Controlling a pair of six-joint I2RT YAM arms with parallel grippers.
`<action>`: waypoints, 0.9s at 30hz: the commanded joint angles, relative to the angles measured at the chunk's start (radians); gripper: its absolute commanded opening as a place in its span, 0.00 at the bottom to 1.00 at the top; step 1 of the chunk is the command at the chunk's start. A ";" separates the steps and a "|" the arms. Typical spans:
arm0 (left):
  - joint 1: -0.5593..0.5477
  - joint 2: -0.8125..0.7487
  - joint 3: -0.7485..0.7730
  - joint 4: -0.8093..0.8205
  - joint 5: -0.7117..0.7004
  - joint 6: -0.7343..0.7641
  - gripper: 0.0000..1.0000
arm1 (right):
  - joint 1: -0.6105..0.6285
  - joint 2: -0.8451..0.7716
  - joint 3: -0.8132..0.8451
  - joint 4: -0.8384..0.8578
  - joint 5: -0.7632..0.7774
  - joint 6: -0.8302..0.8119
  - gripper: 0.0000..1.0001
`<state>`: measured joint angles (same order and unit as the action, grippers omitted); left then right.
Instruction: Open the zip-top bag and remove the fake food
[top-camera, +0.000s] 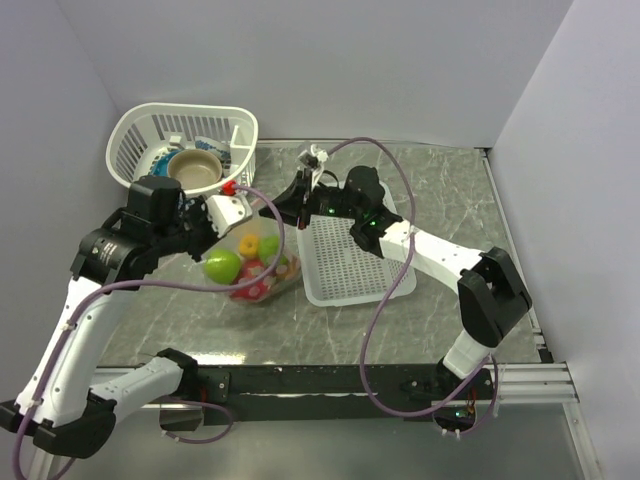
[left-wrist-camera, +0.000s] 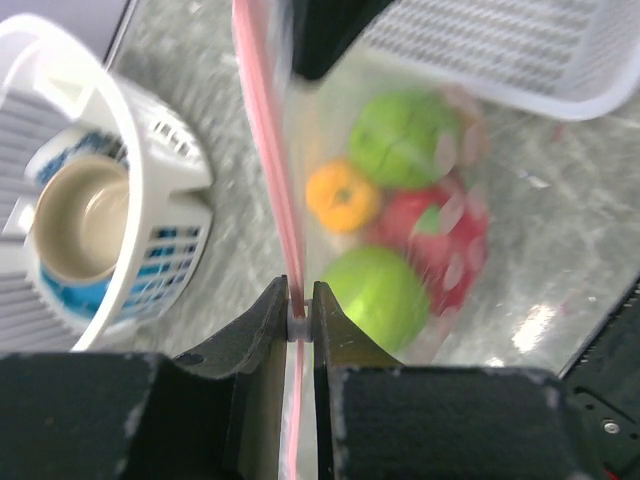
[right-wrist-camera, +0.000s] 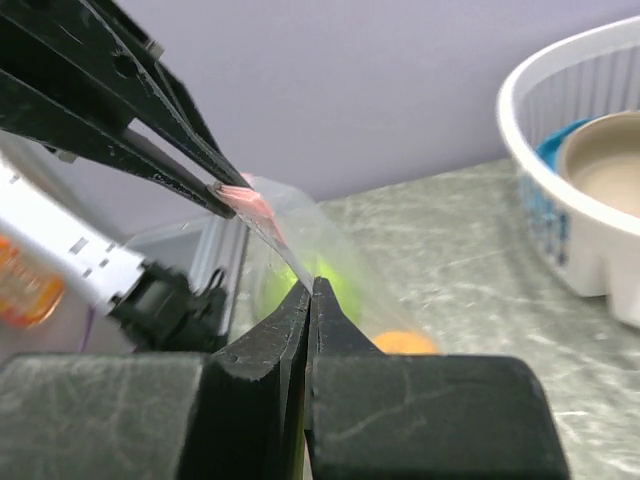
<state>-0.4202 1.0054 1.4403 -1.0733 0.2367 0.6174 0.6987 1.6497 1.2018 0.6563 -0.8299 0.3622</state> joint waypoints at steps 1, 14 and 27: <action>0.118 -0.019 0.011 -0.076 -0.030 0.079 0.04 | -0.067 -0.038 0.022 0.152 0.169 0.027 0.00; 0.570 0.103 0.124 -0.191 0.075 0.369 0.02 | -0.070 0.126 0.182 0.143 0.233 0.090 0.00; 0.703 0.052 -0.084 -0.300 0.366 0.429 0.25 | -0.041 0.131 0.081 0.097 0.173 0.055 0.01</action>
<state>0.3096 1.1252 1.4109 -1.2953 0.5179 1.0275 0.6678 1.8454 1.3338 0.6941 -0.6743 0.4492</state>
